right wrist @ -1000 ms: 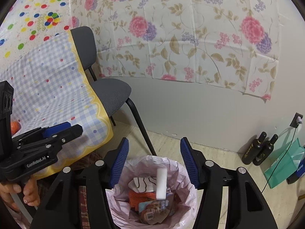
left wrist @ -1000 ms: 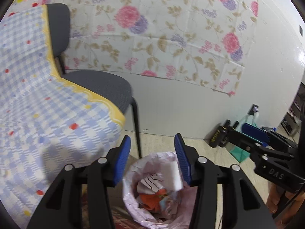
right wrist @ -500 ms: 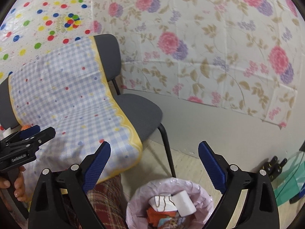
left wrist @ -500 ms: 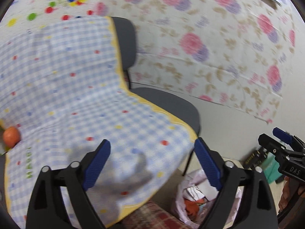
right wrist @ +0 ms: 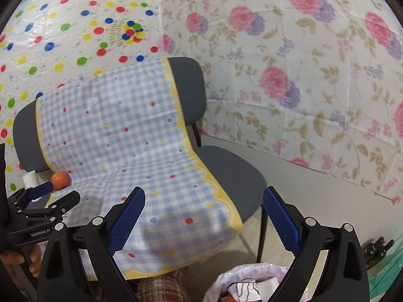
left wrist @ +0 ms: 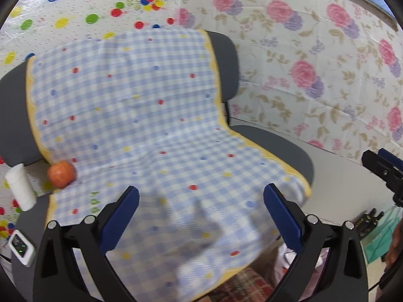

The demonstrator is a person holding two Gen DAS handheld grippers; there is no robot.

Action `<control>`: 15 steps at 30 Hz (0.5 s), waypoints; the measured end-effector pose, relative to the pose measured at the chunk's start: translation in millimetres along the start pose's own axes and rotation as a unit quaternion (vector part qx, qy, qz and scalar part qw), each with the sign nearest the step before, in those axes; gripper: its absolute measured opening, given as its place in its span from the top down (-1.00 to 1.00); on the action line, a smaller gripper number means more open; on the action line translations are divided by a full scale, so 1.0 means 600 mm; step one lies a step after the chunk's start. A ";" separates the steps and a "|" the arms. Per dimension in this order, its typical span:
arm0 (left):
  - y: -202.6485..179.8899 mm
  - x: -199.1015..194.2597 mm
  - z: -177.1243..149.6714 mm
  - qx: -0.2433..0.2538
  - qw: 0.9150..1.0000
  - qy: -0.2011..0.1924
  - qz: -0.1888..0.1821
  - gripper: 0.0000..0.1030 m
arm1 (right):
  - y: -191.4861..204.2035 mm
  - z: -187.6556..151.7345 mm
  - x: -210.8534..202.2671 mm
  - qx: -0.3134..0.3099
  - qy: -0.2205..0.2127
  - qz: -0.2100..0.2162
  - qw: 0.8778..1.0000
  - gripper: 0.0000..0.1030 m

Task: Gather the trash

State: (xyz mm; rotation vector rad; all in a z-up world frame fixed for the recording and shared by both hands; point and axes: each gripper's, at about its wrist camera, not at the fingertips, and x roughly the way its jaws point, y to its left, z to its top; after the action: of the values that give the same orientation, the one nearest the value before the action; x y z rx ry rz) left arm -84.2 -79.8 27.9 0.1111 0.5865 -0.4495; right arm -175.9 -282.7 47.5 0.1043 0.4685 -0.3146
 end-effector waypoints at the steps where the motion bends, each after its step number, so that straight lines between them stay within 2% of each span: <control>1: 0.007 -0.001 0.001 0.000 1.000 0.000 0.007 -0.87 | 0.011 0.003 0.005 -0.005 0.001 0.005 1.000 -0.82; 8: 0.079 -0.014 0.003 -0.019 0.997 0.005 0.069 -0.87 | 0.077 0.023 0.037 -0.022 0.002 0.045 0.999 -0.82; 15: 0.146 -0.026 0.001 -0.053 0.992 0.013 0.111 -0.87 | 0.142 0.045 0.063 -0.043 0.003 0.084 0.996 -0.82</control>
State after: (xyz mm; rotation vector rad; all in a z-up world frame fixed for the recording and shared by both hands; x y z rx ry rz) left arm -57.0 4.5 35.0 0.0797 0.6141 -0.2017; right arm -105.3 -217.2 56.4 0.0608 0.4745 -0.1286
